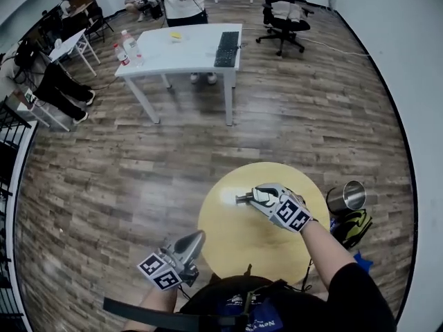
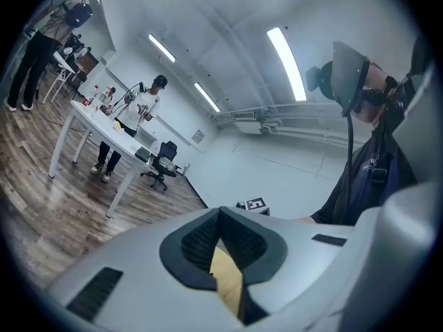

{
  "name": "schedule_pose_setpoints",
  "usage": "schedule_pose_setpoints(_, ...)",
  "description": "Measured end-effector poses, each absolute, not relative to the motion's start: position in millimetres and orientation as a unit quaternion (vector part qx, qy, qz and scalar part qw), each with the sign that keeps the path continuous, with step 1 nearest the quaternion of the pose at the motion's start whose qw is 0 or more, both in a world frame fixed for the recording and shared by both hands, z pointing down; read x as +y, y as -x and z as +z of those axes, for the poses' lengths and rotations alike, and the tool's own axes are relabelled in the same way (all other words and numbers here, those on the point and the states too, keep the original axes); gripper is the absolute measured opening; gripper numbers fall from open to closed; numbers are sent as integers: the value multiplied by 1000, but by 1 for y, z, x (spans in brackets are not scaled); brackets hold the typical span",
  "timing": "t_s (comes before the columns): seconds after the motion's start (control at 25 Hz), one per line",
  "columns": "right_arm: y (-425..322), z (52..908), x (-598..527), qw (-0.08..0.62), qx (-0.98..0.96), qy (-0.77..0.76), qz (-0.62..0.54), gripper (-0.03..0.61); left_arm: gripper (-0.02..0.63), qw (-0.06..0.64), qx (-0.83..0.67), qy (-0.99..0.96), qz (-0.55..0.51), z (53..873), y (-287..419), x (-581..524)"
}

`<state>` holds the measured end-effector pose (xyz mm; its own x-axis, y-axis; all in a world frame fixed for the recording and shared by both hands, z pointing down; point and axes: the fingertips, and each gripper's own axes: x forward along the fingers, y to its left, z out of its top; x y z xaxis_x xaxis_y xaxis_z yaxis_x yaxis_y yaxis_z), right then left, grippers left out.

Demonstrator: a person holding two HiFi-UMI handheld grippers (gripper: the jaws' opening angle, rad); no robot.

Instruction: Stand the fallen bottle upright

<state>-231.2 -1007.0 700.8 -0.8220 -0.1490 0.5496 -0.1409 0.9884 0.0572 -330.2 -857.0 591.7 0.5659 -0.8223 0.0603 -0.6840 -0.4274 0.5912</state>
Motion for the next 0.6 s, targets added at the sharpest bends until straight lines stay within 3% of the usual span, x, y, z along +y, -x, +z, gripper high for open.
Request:
schedule_pose_setpoints(0.32, 305, 829, -1020, 427, -902, -11, -69, 230, 3, 308, -445, -834, -109, 642, 396, -884)
schedule_pose_setpoints(0.6, 310, 889, -1026, 528, -832, 46, -166, 241, 3, 329, -440, -826, -123, 683, 431, -890)
